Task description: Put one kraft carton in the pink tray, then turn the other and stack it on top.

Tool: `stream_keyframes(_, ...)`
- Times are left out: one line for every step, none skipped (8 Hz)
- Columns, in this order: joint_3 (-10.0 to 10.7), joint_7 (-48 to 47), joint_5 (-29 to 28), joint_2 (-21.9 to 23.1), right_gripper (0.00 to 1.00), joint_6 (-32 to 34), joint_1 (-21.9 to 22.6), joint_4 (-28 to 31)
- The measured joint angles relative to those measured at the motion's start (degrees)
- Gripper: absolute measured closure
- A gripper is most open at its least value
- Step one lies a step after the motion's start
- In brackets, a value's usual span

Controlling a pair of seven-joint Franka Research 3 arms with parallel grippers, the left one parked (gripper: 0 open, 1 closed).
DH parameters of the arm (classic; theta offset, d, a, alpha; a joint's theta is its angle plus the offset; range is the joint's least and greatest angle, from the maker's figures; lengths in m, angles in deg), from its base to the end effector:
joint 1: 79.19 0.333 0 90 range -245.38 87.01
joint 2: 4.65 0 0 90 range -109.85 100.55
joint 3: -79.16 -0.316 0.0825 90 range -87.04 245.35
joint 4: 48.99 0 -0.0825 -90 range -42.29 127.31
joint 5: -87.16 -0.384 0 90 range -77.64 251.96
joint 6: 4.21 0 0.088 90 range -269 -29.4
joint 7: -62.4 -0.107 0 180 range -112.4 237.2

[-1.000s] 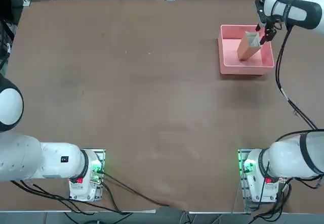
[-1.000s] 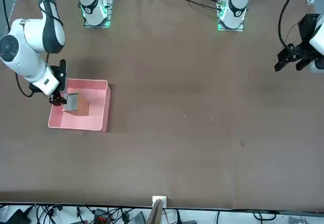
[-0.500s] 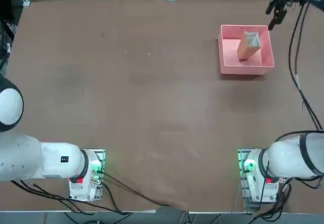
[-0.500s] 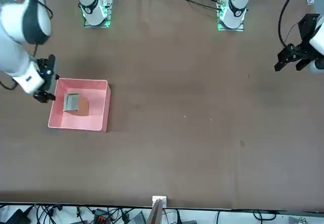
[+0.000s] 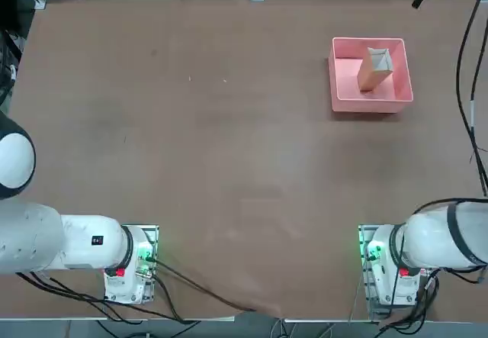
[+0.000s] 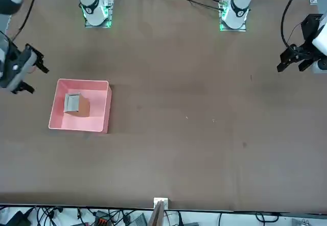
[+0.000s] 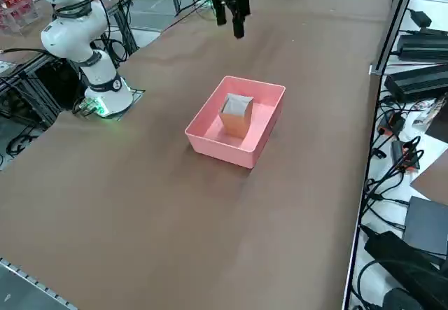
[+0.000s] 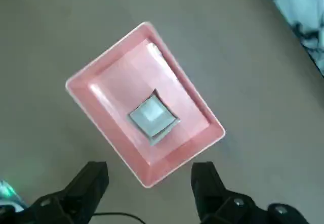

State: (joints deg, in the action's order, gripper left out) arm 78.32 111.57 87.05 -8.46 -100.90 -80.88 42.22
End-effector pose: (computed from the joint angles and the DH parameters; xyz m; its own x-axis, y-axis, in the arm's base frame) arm 0.5841 -0.0087 0.5870 0.6648 0.7467 0.0212 0.7464 -0.6652 0.0202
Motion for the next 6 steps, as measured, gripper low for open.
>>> stream_keyframes(-0.1,-8.2,-0.2,0.0,0.00,1.2,0.0,-1.3)
stream_keyframes(-0.3,-17.5,-0.4,0.0,0.00,3.3,0.1,-2.0)
stream_keyframes(-0.6,-26.3,-0.4,0.2,0.00,5.2,0.1,-2.5)
stream_keyframes(-1.1,-33.9,-0.4,0.6,0.00,6.5,0.4,-2.8)
stream_keyframes(-2.0,-41.1,-0.4,1.3,0.00,8.5,0.7,-2.9)
stream_keyframes(-2.5,-49.5,-0.3,2.1,0.00,11.3,1.1,-2.9)
